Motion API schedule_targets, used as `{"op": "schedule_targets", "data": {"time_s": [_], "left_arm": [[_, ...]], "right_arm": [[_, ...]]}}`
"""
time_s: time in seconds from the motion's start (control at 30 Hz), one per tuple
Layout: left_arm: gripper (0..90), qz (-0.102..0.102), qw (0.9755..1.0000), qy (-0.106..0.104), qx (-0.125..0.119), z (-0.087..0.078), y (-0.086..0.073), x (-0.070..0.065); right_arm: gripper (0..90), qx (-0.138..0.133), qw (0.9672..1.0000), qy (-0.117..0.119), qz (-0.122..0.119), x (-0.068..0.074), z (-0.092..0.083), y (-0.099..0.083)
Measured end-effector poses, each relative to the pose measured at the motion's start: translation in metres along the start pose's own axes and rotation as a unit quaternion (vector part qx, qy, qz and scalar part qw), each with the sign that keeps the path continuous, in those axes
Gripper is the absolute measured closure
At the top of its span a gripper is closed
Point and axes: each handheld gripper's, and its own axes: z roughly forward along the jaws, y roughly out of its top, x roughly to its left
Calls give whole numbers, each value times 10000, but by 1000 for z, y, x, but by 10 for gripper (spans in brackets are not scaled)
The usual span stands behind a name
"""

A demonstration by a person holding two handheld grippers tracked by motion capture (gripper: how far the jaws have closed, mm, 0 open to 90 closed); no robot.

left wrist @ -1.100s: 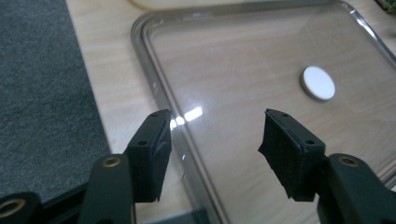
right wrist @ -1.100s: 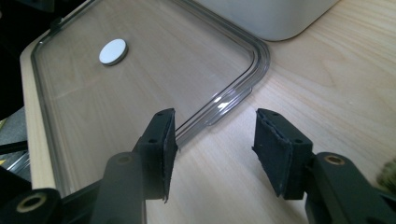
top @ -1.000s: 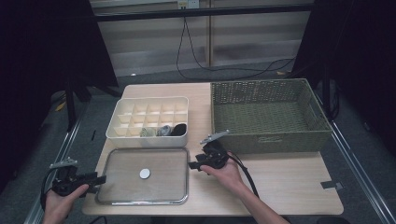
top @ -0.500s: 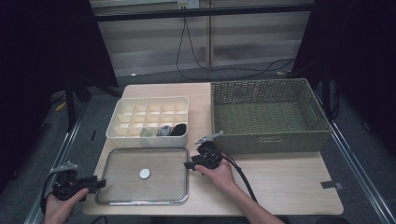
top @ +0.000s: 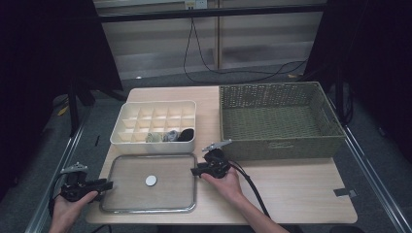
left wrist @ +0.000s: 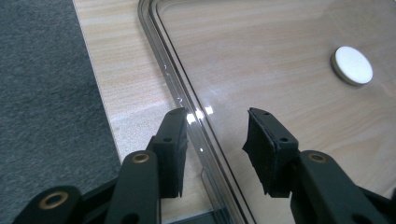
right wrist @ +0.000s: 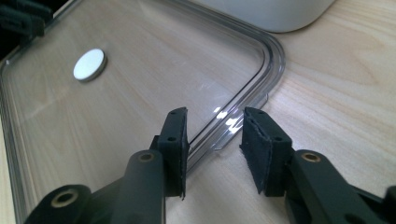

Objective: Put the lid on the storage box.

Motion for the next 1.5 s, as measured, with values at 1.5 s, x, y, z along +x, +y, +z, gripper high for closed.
{"op": "schedule_targets", "data": {"time_s": [1.5], "left_arm": [[674, -86, 9998, 3, -174, 7, 5, 6]], "right_arm": [[666, -614, 9648, 1082, 2317, -11, 4, -27]]}}
